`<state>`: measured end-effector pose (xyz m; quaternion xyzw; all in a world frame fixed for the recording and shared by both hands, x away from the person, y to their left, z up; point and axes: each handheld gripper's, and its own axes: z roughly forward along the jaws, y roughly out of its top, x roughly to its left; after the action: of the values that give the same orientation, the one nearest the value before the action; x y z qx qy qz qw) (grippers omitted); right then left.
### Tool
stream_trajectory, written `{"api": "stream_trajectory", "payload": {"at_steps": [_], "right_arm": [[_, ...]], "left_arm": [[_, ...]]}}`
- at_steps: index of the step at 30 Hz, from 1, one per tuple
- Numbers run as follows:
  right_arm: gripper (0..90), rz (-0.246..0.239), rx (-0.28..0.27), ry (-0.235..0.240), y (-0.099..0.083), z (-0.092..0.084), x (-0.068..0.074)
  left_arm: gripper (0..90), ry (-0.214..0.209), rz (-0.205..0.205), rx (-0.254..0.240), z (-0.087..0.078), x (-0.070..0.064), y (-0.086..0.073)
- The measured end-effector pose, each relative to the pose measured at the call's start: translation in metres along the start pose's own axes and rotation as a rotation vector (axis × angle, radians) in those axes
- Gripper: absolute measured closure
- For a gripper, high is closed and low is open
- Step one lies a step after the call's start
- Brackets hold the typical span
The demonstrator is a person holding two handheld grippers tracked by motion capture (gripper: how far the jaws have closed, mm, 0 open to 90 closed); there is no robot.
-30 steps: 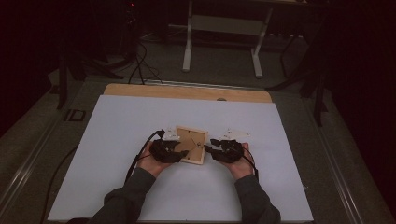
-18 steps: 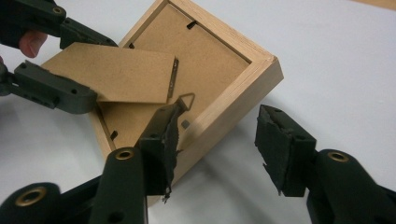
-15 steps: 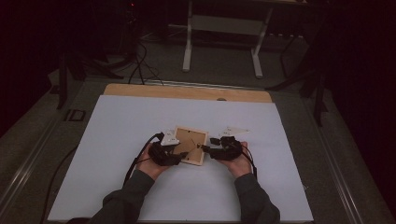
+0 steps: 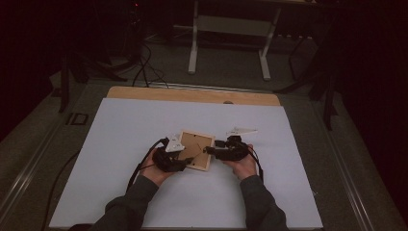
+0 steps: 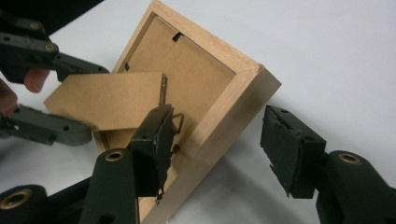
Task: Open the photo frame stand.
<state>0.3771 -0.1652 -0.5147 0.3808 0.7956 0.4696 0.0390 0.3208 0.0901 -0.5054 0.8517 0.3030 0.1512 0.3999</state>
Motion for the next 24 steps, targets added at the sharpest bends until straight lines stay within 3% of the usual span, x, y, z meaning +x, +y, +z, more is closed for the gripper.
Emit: {"api": "stream_trajectory", "payload": {"at_steps": [7,10,18,24], "right_arm": [[41.4,0.01,0.008,0.014,0.0018,0.0023,-0.0011],[41.4,0.021,0.016,0.045,0.0013,0.0043,-0.0021],[41.7,0.003,0.011,0.032,0.0013,0.0034,0.0021],[43.3,-0.003,-0.005,0.027,0.001,0.0015,0.0047]], "left_arm": [[53.6,-0.005,0.027,-0.024,-0.0015,-0.0008,-0.0017],[53.7,-0.006,0.044,-0.034,-0.0028,-0.0016,-0.0016],[53.7,-0.026,0.026,0.001,-0.0013,0.001,-0.0014],[54.7,-0.072,-0.007,0.006,-0.0017,0.0049,-0.0004]]}}
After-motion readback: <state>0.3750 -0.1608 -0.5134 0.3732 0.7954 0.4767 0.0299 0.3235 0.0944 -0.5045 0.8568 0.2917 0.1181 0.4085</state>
